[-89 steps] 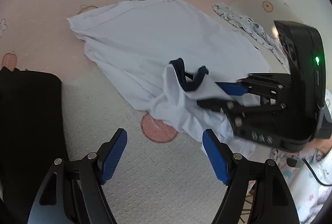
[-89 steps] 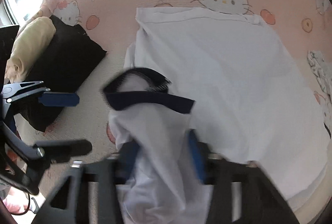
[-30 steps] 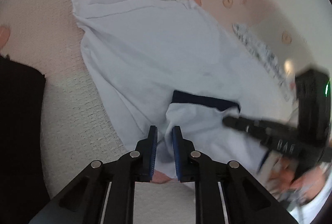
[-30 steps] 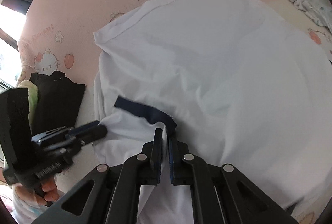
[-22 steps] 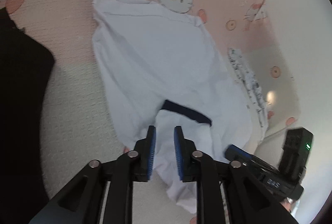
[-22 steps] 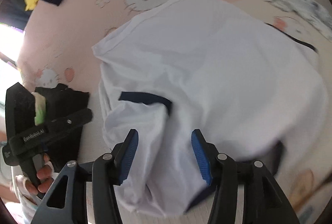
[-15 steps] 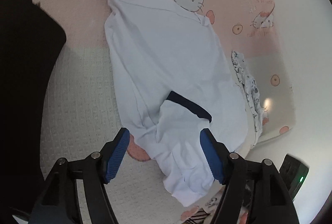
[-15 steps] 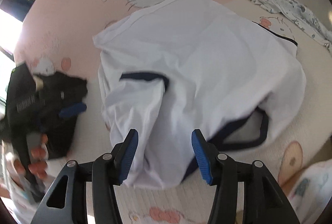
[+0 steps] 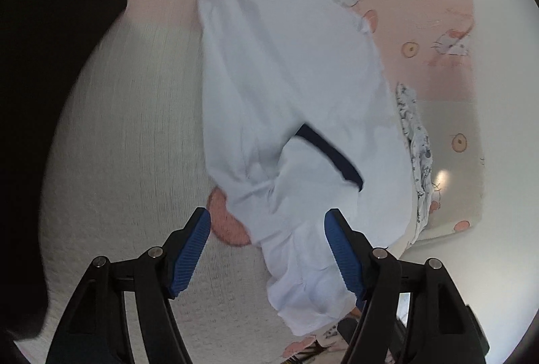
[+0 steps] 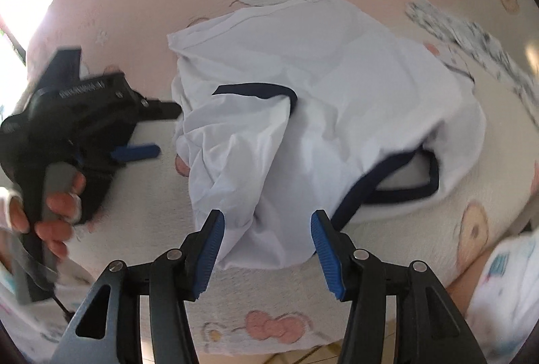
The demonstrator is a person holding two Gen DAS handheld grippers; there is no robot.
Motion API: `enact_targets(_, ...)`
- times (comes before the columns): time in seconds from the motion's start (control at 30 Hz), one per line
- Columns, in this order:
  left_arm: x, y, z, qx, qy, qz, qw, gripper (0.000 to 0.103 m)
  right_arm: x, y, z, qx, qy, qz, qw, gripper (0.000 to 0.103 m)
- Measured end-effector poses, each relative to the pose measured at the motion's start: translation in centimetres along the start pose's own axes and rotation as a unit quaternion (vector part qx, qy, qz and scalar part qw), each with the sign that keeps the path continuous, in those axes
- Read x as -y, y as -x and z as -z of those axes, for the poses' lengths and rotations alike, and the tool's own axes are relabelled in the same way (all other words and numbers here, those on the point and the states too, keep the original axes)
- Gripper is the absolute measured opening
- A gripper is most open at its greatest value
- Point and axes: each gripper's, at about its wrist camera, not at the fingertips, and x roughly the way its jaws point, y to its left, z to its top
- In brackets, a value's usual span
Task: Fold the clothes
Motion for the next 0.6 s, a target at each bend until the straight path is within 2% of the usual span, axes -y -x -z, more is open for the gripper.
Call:
enact_targets(0.2,-0.9,-0.6,0.9,0.018,0.04,0.019,0.9988,0.068,-0.9,-0.3,0.5,-0.017,-0.014,-0.013,1.0,0.053)
enact_targets(0.33,-0.7,-1.2,0.7,0.014,0.052,0.045,0.9976,0.068,-2.1,-1.4,0.9,-0.039,0.005,-0.019,0.999,0.053)
enact_targets(0.43,-0.8,-1.4,0.6,0.012,0.048,0.035,0.9981,0.065,-2.5,-2.1,1.1,-0.044,0.016,-0.017,0.999,0.053)
enact_targets(0.57,-0.9,-1.8,0.4,0.01,0.043,0.021,0.9988,0.041,-2.9,-3.1,0.9,-0.038,0.024,-0.013,0.999,0.053)
enact_targets(0.6,-0.7,-1.9,0.3,0.01,0.035,0.014,0.9992,0.039,-3.0,-3.4,0.9,-0.036,0.03,-0.01,0.999,0.053)
